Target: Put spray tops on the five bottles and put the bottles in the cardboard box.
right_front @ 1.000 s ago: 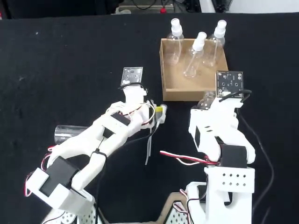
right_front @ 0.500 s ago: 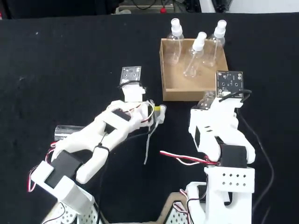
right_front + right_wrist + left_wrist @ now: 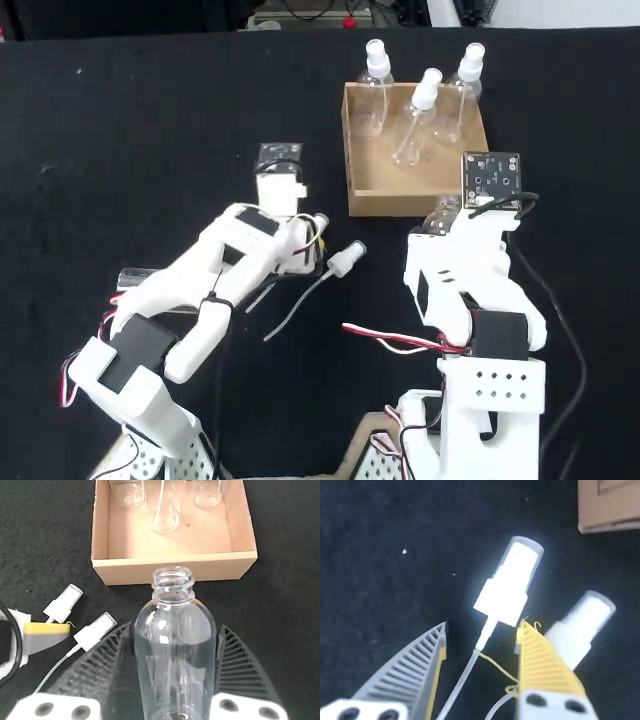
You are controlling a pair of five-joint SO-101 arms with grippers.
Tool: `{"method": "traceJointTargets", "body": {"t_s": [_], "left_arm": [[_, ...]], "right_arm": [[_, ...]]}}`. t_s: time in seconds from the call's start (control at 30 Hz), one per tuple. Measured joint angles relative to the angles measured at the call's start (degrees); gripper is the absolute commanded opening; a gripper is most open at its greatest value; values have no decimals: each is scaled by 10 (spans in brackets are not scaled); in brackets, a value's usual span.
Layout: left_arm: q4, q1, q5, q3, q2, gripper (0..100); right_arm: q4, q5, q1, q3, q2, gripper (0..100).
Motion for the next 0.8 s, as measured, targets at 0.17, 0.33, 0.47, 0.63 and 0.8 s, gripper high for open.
{"method": "traceJointTargets", "body": {"t_s": [0.17, 0.33, 0.47, 0.63, 0.8], "left_arm": [[28, 0, -118, -27, 0, 222], [33, 0, -220, -47, 1, 224], [56, -1, -251, -86, 14, 225], [90, -1, -255, -156, 82, 223], [134, -1, -258, -233, 151, 221]], "right_arm": [[0, 0, 0, 0, 0, 198], [0, 0, 0, 0, 0, 198], [0, 0, 0, 0, 0, 198], [0, 0, 0, 0, 0, 198], [0, 0, 0, 0, 0, 198]]}}
